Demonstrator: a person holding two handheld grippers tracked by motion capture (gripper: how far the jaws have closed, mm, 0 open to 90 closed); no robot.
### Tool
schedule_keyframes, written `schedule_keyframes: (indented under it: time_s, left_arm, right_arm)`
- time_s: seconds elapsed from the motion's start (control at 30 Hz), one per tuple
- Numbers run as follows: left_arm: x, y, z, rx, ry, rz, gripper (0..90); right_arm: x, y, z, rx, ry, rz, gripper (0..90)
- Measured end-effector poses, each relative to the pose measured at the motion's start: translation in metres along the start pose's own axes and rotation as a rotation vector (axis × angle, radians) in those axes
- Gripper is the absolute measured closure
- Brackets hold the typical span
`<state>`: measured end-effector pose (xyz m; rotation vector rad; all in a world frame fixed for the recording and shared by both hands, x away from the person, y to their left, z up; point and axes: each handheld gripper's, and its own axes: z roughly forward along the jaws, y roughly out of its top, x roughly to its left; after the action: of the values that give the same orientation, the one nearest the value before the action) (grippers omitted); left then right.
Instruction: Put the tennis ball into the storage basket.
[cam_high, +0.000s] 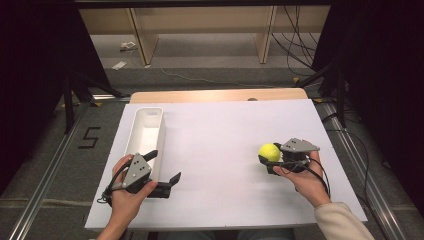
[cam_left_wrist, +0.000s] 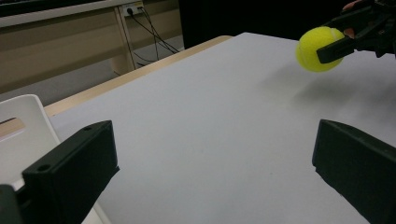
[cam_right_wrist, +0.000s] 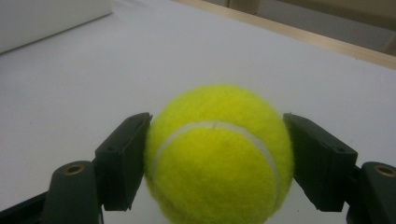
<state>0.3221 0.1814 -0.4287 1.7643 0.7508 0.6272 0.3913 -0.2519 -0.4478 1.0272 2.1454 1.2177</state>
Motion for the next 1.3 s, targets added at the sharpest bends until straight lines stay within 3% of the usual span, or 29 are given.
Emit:
schedule_keyframes:
  time_s: [1.3]
  left_arm:
    - [0.0, 0.0, 0.0, -0.001, 0.0, 0.001, 0.0]
  right_arm:
    - [0.014, 0.025, 0.015, -0.051, 0.016, -0.003, 27.2]
